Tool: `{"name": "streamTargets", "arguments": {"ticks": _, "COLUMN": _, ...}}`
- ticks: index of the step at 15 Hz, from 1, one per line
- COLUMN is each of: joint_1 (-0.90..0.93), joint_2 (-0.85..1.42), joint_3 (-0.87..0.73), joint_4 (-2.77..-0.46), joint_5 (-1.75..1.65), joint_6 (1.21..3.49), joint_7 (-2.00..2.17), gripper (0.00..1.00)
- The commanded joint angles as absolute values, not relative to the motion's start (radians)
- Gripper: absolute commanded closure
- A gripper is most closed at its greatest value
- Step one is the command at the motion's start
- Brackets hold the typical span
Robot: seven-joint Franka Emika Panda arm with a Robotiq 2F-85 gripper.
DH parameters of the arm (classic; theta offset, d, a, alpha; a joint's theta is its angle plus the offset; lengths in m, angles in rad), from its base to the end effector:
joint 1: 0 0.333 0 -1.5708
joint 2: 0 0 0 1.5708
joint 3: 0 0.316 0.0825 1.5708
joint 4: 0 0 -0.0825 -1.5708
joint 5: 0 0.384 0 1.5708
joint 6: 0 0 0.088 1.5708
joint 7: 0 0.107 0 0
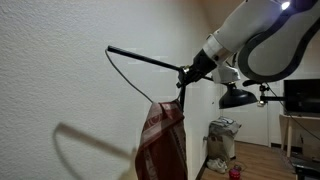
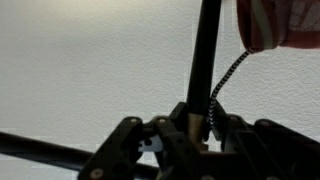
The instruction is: Move the lamp to the left
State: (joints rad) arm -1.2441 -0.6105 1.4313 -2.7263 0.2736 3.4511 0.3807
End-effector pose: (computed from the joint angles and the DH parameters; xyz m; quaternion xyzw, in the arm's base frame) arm 0.4431 0.0541 0.3654 0.8645 -0.1091 0.4713 0.1365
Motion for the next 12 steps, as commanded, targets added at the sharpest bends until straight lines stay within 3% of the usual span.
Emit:
{"name": "streamTargets", "arguments": {"ticks": 1, "joint_1": -1.170, "joint_2": -0.613, "joint_3": 1.297, "joint_4": -2.738, "joint_5": 0.302, "joint_6": 3.469, "joint_7": 0.351, "gripper": 0.92}}
{"name": "streamTargets", "arguments": {"ticks": 9, "joint_1": -1.338, "joint_2": -0.515, "joint_3": 1.331, "joint_4": -2.718, "joint_5": 0.280, "joint_6": 3.457, "joint_7": 0.369, "gripper": 0.93}}
{"name": "streamTargets", "arguments": {"ticks": 10, "joint_1": -1.292, "joint_2": -0.511, "joint_3": 1.338, "joint_4": -2.750, "joint_5": 0.287, "joint_6": 3.451, "joint_7": 0.380, "gripper": 0.72}}
{"name": "streamTargets", "arguments": {"ticks": 12, "joint_1": -1.321, "joint_2": -0.502, "joint_3": 1.346, "joint_4": -2.741, "joint_5": 0.284, "joint_6": 3.451, "joint_7": 0.379, "gripper": 0.72}}
